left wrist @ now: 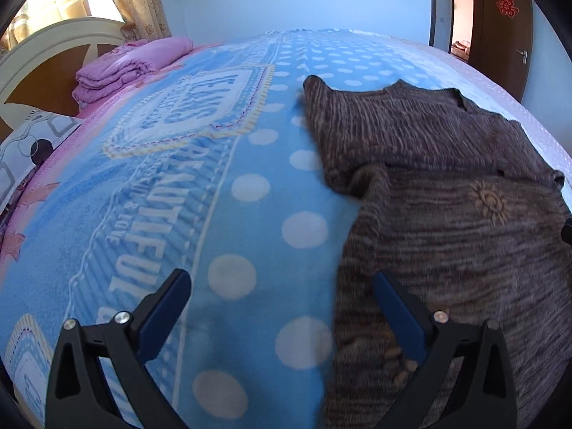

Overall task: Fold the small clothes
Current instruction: 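Lift the open right gripper away from the folded sweater, then close the left gripper on the sweater hem while the right gripper grasps the hem too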

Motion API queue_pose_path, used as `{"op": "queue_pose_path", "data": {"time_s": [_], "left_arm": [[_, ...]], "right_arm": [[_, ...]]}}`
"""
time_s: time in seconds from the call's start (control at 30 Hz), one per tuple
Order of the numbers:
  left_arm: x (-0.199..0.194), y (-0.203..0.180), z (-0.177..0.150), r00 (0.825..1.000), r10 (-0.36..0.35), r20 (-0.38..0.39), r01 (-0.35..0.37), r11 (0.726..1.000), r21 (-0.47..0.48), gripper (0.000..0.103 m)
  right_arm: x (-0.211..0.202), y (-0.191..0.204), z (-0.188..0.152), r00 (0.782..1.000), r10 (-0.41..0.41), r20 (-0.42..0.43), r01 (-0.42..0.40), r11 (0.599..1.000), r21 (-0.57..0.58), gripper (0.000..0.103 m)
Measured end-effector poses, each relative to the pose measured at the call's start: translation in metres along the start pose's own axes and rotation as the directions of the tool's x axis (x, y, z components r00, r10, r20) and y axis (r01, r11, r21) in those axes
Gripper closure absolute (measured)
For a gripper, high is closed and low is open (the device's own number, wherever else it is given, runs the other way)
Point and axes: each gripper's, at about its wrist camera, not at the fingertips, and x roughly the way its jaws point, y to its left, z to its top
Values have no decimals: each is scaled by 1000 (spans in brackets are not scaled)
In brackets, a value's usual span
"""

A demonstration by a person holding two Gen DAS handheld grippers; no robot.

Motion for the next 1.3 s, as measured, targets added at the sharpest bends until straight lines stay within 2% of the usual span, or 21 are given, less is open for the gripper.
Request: {"op": "queue_pose_path", "data": {"time_s": [0.27,0.8,1.0,1.1,1.17,1.3], "left_arm": [[-14,1,-20,1000,-8,-8,8,1000,24,0],[-42,-7,-57,996,-62,-58,66,995,69,1],[-57,-9,-76,990,-114,-84,121,989,87,13],[-65,-9,-85,983,-151,-105,161,983,93,23],[-71,-8,-91,973,-195,-125,206,975,87,32],[-82,-4,-111,948,-272,-167,288,955,74,33]], "right_arm": [[-14,-1,-34,999,-20,-31,20,1000,5,63],[-41,5,-78,999,-41,-18,40,999,-5,61],[-52,3,-94,999,-42,-27,42,999,2,60],[-56,3,-101,999,-46,-28,46,999,5,60],[-60,2,-106,998,-49,-30,49,999,4,60],[-66,-2,-115,998,-56,-38,56,998,15,58]]}}
